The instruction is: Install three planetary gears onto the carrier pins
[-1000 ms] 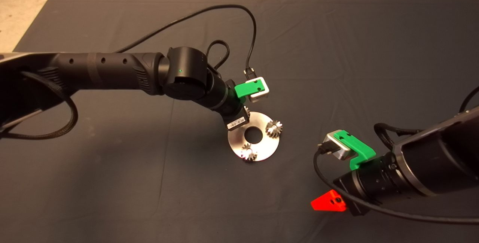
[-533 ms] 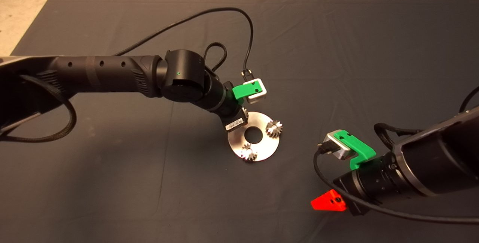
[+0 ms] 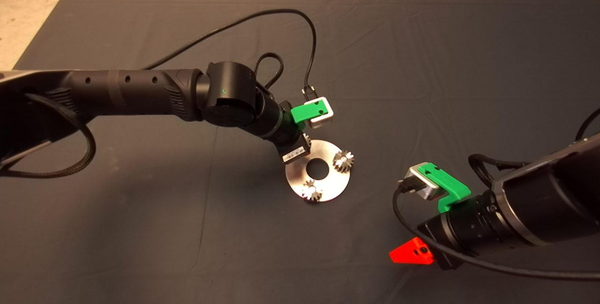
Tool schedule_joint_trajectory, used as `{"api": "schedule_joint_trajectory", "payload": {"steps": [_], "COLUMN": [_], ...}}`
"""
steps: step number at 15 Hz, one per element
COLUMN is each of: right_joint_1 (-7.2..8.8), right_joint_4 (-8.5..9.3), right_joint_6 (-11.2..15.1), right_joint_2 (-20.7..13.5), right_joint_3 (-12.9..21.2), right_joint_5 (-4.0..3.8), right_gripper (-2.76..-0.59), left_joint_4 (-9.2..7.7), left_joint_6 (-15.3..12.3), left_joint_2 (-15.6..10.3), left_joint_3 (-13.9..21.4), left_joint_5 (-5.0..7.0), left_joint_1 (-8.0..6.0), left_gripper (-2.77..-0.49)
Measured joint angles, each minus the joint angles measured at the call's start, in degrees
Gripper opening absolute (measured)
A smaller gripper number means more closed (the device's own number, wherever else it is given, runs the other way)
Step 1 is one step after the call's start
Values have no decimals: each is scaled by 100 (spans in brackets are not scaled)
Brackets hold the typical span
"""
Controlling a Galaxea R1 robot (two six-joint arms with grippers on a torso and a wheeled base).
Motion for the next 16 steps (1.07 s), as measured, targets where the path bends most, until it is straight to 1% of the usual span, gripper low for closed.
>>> {"api": "schedule_joint_trajectory", "payload": {"steps": [8, 11, 14, 15, 16], "right_joint_1": [1, -1, -1, -1, 1], "right_joint_4": [0, 0, 0, 0, 0], "right_joint_6": [-1, -1, -2, 0, -2], "right_joint_2": [0, 0, 0, 0, 0], "right_joint_3": [0, 0, 0, 0, 0], "right_joint_5": [0, 0, 0, 0, 0], "right_gripper": [-102, -102, -102, -102, -102], "left_joint_4": [0, 0, 2, 29, 47], "left_joint_6": [0, 0, 0, 0, 0], "left_joint_2": [1, 0, 0, -2, -2], "left_joint_3": [0, 0, 0, 0, 0], "left_joint_5": [-6, -46, -50, -90, -102], "left_joint_1": [2, 15, 22, 44, 48], "left_gripper": [-256, -256, -256, -256, -256]}}
